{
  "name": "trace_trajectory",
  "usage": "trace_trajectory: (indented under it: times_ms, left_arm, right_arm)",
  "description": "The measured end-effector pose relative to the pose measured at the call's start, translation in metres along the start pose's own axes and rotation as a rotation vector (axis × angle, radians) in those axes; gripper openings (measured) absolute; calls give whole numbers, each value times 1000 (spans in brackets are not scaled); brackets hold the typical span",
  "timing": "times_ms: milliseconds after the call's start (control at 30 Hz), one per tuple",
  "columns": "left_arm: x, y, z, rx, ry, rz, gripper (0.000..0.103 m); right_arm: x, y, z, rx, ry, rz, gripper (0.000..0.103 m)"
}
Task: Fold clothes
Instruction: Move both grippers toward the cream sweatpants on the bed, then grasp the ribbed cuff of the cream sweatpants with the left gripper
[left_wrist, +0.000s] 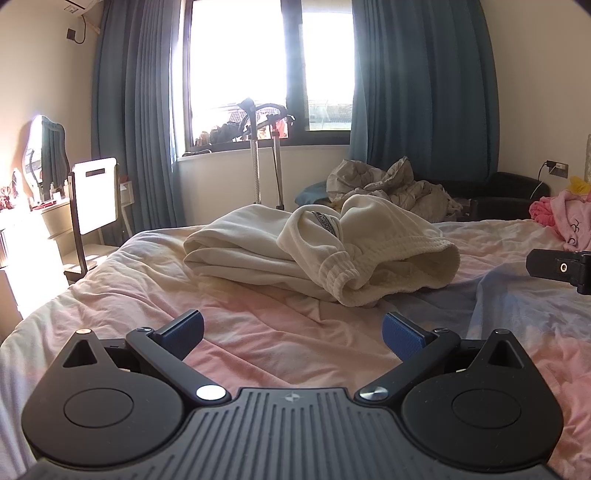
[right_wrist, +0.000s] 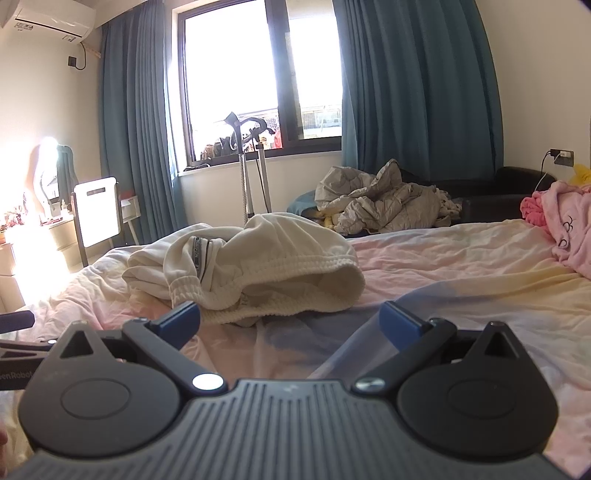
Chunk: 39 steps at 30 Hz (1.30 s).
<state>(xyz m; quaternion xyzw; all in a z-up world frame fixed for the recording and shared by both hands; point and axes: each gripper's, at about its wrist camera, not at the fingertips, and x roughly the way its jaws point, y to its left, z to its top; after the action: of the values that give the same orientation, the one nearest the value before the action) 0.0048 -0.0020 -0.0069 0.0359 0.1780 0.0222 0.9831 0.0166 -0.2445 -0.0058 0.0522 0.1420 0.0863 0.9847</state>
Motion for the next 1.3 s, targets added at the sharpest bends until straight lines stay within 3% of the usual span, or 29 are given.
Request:
trace_trajectory:
  times_ms: [267,433,567,867,1000,1167,1267,1300]
  left_arm:
    - [5,-1,0,7,9,7,103]
    - [20,-9,4,68,20,55,103]
    - [42,-23,11,169,41,83,103]
    - [118,-53,23,296,55,66,101]
    - [152,-69,18,336,80,89,92]
    - [186,-77,14,359,74,138,87]
    - [196,-78,13,372,49,140,69]
    - [196,-79,13,375,44,145,56]
  right_arm:
    - [0,-3,1,14,3,-7,103]
    - [1,-9,2,18,5,-32,103]
    - [2,-17,3,47,-7,-43,103]
    - [19,-38,1,125,22,-75,103]
    - [24,-43,0,144,23,-71,103]
    - [37,-47,-8,156,43,-54,103]
    - [46,-48,-13,156,56,-47,103]
    - [48,-48,-15,155,57,-44,103]
